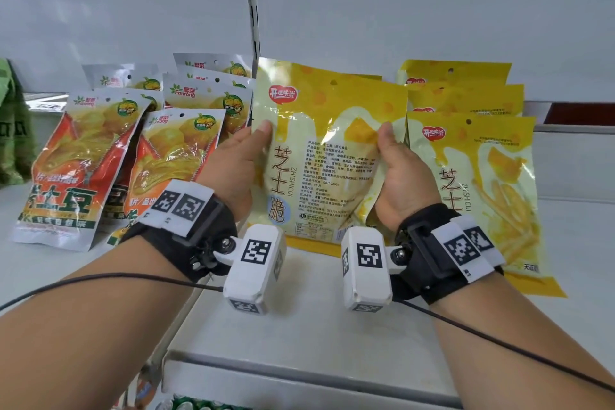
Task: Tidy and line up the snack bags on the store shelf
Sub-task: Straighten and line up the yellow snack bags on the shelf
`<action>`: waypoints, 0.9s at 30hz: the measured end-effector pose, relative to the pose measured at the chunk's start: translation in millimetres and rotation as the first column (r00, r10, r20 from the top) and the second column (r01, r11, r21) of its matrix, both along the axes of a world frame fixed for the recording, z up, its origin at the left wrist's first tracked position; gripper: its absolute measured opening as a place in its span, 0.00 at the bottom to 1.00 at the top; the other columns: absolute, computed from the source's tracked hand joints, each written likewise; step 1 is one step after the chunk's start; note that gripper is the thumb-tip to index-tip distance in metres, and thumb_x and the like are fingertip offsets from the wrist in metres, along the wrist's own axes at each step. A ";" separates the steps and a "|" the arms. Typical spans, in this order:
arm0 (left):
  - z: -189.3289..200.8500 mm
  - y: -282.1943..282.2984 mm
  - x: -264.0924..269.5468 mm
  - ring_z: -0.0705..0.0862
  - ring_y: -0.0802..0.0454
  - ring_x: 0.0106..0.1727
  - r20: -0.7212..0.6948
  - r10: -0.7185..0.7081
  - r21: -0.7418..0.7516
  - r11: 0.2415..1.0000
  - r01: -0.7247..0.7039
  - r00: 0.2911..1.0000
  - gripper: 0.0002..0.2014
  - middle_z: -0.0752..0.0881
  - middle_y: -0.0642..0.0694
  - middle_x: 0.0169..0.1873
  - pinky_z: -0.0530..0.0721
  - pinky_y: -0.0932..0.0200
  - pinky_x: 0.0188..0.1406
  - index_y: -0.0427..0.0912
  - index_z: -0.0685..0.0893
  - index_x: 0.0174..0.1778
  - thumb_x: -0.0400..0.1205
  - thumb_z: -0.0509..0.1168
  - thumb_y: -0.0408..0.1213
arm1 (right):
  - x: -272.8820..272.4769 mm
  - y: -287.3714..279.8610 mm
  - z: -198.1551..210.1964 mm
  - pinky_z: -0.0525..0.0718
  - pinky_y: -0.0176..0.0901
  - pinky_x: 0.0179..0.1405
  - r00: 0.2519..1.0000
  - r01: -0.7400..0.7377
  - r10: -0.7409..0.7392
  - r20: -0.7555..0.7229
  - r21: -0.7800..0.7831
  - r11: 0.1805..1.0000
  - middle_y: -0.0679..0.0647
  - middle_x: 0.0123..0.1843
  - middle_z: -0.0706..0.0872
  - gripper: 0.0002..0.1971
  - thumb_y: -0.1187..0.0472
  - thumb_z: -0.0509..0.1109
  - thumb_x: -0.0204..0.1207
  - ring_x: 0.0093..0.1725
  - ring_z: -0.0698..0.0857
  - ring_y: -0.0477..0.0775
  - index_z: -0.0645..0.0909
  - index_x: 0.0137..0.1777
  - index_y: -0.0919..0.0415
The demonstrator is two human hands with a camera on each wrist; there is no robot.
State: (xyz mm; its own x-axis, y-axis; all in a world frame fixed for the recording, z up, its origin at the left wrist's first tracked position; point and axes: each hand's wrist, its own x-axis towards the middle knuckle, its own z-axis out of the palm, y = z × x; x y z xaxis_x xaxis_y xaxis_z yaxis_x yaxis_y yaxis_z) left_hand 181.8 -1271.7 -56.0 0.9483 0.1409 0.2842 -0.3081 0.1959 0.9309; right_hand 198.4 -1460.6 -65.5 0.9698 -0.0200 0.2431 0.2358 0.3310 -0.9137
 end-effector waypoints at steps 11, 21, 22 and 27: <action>-5.7 1.3 -1.4 0.91 0.51 0.43 0.023 0.084 0.004 0.996 -0.084 0.996 0.15 0.92 0.49 0.40 0.87 0.54 0.43 0.49 0.89 0.40 0.86 0.59 0.44 | 3.1 2.8 -2.3 0.76 0.65 0.69 0.999 -0.014 0.018 -0.046 0.083 0.996 0.65 0.69 0.81 0.31 0.41 0.63 0.77 0.68 0.80 0.65 0.75 0.70 0.65; 3.8 18.9 -1.2 0.89 0.60 0.33 0.015 0.115 -0.205 0.973 -0.109 0.993 0.08 0.89 0.57 0.28 0.87 0.63 0.33 0.46 0.80 0.48 0.85 0.59 0.45 | 2.9 0.0 -7.7 0.72 0.35 0.23 0.982 0.136 -0.130 0.140 -0.029 0.990 0.47 0.30 0.77 0.09 0.67 0.71 0.74 0.27 0.73 0.44 0.79 0.36 0.53; 4.2 19.7 -2.6 0.89 0.61 0.32 0.021 0.098 -0.213 0.973 -0.092 0.995 0.07 0.89 0.57 0.27 0.86 0.64 0.31 0.48 0.80 0.46 0.85 0.60 0.45 | -0.8 3.3 -8.0 0.73 0.34 0.23 0.983 0.098 -0.087 0.162 -0.057 0.994 0.47 0.28 0.78 0.10 0.67 0.70 0.75 0.27 0.74 0.44 0.80 0.35 0.52; 11.6 13.9 -16.8 0.91 0.54 0.42 0.027 -0.043 -0.237 0.970 0.048 0.999 0.12 0.92 0.52 0.37 0.90 0.53 0.41 0.45 0.83 0.52 0.86 0.58 0.47 | -16.2 16.2 -3.7 0.76 0.23 0.31 0.957 0.046 0.027 0.288 -0.243 0.969 0.38 0.34 0.86 0.07 0.65 0.70 0.76 0.33 0.81 0.32 0.83 0.42 0.51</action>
State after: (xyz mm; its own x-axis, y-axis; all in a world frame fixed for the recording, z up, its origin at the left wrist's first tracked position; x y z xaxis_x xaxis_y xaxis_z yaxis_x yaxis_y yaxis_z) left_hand 165.0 -1257.8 -44.4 0.9495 0.1634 0.2678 -0.3128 0.4254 0.8492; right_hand 182.2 -1444.4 -69.2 0.8580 0.0664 0.5093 0.5019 0.1025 -0.8588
